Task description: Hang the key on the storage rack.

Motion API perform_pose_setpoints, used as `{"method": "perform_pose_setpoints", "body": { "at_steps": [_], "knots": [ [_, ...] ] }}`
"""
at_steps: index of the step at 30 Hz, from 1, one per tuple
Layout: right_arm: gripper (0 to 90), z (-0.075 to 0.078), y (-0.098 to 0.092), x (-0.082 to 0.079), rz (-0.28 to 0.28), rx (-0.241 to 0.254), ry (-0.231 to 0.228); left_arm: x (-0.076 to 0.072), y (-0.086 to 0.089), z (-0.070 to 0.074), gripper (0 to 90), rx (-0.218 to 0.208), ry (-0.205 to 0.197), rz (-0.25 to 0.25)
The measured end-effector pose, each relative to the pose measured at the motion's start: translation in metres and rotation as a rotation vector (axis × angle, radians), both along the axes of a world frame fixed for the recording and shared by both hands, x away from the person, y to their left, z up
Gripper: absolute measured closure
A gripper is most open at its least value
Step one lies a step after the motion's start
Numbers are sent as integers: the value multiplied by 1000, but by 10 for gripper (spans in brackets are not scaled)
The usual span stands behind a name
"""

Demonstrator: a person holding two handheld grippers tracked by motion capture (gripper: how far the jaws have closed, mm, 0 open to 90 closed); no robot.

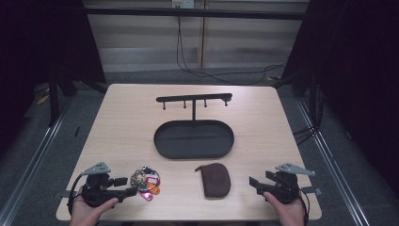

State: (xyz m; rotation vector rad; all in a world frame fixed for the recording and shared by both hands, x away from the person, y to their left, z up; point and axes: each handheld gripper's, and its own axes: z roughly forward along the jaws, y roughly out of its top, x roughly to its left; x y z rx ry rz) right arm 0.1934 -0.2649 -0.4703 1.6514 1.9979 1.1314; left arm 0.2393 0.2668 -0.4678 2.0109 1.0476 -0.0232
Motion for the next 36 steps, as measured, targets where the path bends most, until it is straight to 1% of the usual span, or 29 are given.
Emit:
{"method": "perform_pose_setpoints", "body": {
  "at_steps": [2,4,6,8,9,10,11,13,14,15,16,17,18,20,21,23,24,25,26,27,28,29,31,32,33,34,36],
  "knots": [
    [246,0,-1,0,0,6,3,0,0,0,339,-8,8,7],
    [245,-1,-1,1,-2,6,5,0,1,0,340,-6,8,8],
    [245,-1,-1,1,4,11,7,0,1,1,361,-16,9,7],
    [245,-2,-1,2,10,14,10,0,1,2,402,-8,7,-13],
    [245,-2,-1,2,9,11,11,-1,0,2,420,1,5,-18],
    [245,-2,-1,2,9,11,11,-1,0,2,433,1,5,-18],
    [245,-2,-1,2,14,9,11,-2,-1,3,449,11,-10,-31],
    [245,-1,0,1,13,7,13,-3,-2,3,443,7,-14,-27],
    [245,-1,0,1,16,4,11,-3,-2,4,447,11,-11,-34],
    [245,-1,0,1,18,5,12,-3,-2,5,454,15,-19,-39],
    [244,-1,0,1,19,-2,14,-3,-3,7,463,12,-16,-39],
    [243,-1,0,1,17,-5,18,-3,-3,9,468,6,-27,-44],
    [242,-1,0,1,23,2,19,-3,-4,11,478,9,-35,-45],
    [242,-1,1,1,31,-3,17,-3,-5,16,503,-4,-48,-53],
    [243,-2,1,1,34,-5,19,-2,-7,18,508,-8,-49,-64],
    [243,-1,2,0,37,-3,17,1,-10,20,514,-4,-35,-81],
    [243,-1,2,1,36,-4,15,3,-12,22,537,-2,-34,-84],
    [243,-2,1,1,39,1,15,4,-14,23,556,3,-35,-90],
    [242,-2,1,1,40,2,17,4,-16,25,574,17,-35,-91],
    [242,-2,1,2,39,3,19,5,-18,27,607,42,-36,-81],
    [243,-2,1,2,41,7,24,5,-20,29,639,49,-37,-85],
    [242,-2,1,2,40,9,26,6,-22,31,646,50,-31,-91],
    [242,-3,1,2,42,9,27,7,-26,35,666,78,-43,-106],
    [242,-3,2,2,42,11,29,8,-28,37,670,86,-41,-116],
    [242,-3,2,2,42,11,29,8,-28,37,672,86,-41,-116],
    [242,-3,2,3,39,9,28,10,-32,40,670,103,-38,-127],
    [242,-3,2,3,43,10,28,12,-36,43,671,103,-34,-157]
  ]
}}
